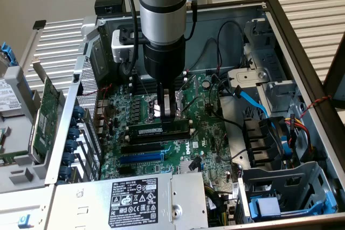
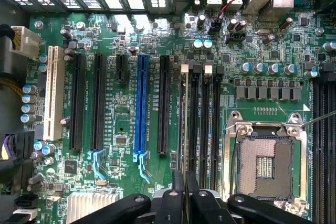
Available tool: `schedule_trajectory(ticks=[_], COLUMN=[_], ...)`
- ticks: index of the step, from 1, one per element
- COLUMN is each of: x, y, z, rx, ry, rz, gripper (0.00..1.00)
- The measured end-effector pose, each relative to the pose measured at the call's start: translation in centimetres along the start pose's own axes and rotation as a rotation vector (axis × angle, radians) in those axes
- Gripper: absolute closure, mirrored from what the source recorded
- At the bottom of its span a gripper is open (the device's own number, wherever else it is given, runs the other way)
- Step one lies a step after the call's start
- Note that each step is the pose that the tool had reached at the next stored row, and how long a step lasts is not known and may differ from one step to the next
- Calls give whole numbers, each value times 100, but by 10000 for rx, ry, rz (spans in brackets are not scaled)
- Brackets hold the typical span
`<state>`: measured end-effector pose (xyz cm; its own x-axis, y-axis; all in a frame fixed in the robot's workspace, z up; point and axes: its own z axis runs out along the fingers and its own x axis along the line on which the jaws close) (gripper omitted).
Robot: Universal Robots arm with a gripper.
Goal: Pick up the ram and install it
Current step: 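Insert the ram into the slot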
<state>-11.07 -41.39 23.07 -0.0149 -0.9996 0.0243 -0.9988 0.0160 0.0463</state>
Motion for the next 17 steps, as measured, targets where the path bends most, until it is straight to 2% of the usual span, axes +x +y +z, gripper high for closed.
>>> schedule_trajectory(ticks=[17], x=[-1], y=[-2], z=[46], rx=[7], ry=[1], rz=[0], gripper=[87])
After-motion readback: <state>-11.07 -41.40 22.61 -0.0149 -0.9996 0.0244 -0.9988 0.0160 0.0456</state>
